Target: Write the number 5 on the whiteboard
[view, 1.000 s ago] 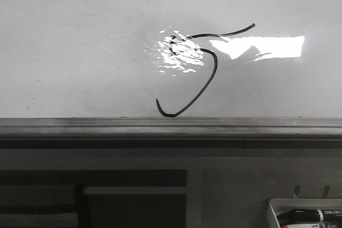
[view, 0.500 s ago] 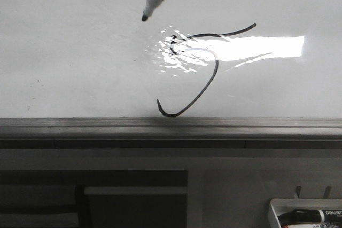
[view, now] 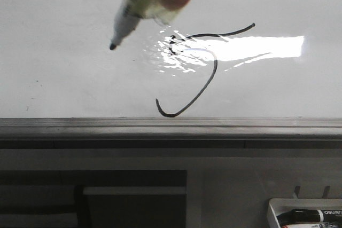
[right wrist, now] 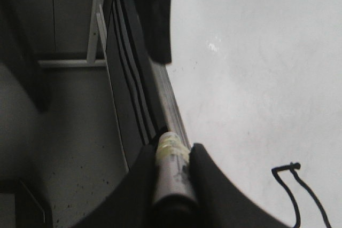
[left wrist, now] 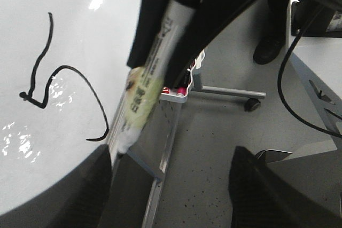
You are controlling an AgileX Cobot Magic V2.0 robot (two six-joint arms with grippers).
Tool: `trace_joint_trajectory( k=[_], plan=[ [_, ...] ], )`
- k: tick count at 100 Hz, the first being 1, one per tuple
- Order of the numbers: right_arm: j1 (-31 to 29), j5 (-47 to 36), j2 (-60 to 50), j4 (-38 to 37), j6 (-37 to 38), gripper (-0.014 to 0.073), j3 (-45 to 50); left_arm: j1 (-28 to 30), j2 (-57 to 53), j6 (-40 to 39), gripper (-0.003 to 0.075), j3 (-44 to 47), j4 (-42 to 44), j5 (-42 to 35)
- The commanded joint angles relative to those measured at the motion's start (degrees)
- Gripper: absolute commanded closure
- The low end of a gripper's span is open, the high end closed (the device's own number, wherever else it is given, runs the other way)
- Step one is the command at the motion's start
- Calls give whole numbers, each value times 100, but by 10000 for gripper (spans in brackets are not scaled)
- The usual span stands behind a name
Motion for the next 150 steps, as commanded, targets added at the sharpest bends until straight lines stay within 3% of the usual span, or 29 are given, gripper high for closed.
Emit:
trace_joint_trajectory(
  k=[1,24,34,76,132,141,150],
  plan=[
    [99,-721,-86,97,-109,662,-163,-61,56,4,283,-224,-242,-224],
    [448,-758,-86,97,-192,662,-163,-61,229,4,285,-224,-328,-235],
    [449,-780,-86,97,-192,662,-163,-61,296,4,327,-224,-366,-258],
    [449,-755,-86,97,-192,662,-163,-61,397,4,741,-224,-376,-761],
    [449,-400,-75,144,-192,660,-163,-61,861,4,741,-224,-368,-658],
    [449,-425,-75,144,-192,596,-163,-61,861,4,741,-224,-368,-662],
    [449,-505,-75,144,-192,436,-163,-61,861,4,741,-224,-368,-662]
  ],
)
